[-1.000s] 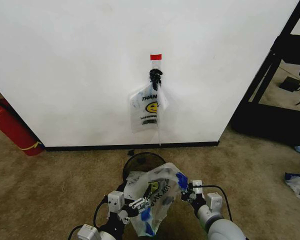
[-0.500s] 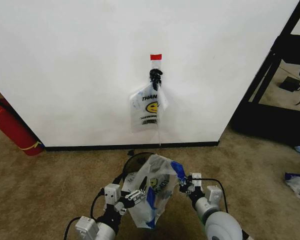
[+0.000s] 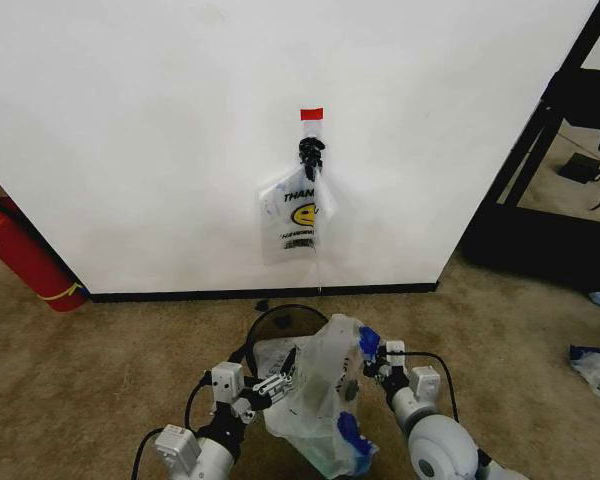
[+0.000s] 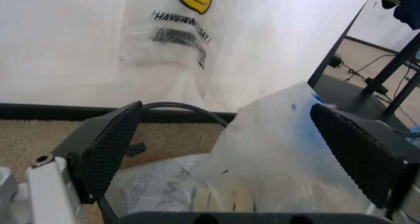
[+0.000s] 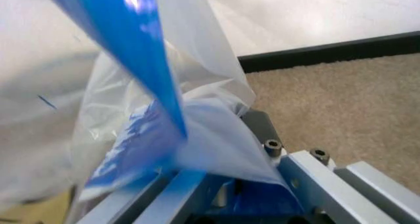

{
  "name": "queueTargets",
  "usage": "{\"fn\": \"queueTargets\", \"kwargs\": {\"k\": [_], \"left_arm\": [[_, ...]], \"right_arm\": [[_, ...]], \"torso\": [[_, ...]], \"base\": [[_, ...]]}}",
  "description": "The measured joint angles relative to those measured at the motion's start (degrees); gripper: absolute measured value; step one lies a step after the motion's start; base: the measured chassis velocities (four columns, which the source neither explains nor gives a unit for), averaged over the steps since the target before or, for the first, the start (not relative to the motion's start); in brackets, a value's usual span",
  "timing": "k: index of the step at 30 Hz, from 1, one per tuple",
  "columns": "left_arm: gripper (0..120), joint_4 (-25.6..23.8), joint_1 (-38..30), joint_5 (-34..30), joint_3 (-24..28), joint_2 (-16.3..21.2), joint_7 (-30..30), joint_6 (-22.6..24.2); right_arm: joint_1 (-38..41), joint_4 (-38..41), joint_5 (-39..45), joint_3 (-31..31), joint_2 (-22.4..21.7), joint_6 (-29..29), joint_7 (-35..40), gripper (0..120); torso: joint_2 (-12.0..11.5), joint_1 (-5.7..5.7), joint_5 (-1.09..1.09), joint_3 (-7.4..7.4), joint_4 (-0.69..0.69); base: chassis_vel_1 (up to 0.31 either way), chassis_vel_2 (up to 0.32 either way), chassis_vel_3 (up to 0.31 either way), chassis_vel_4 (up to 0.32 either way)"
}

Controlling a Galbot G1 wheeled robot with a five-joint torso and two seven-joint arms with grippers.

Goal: Pick up the garbage bag from the wall and place it over the trash bin.

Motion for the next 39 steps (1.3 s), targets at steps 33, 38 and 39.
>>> {"fn": "queueTargets", "kwargs": {"k": [33,38,39], "left_arm": [[100,-0.2,-2.3,-2.3,0.9,0.6,-0.3,0.9],[100,-0.9,-0.4,-2.0,-0.1,0.3,-0.3,0.9],[100,-0.9,-0.3,-2.0,-0.3,0.3,-0.3,0.9]], "right_arm": [[-0.1,6.3,5.1,3.3,-5.2,-1.3,0.9,53],[-4.2,10.0,2.2,4.9,-8.6,-1.3,-0.5,72],[-5.5,10.9,1.1,5.7,-9.2,-1.3,-0.8,75]], "torso": [[0.0,-0.01,0.0,-0.01,-0.01],[0.0,-0.01,0.01,-0.01,0.02],[0.0,-0.01,0.01,-0.01,0.02]], "base": [[0.0,0.0,0.0,0.0],[0.0,0.0,0.0,0.0],[0.0,0.0,0.0,0.0]]}}
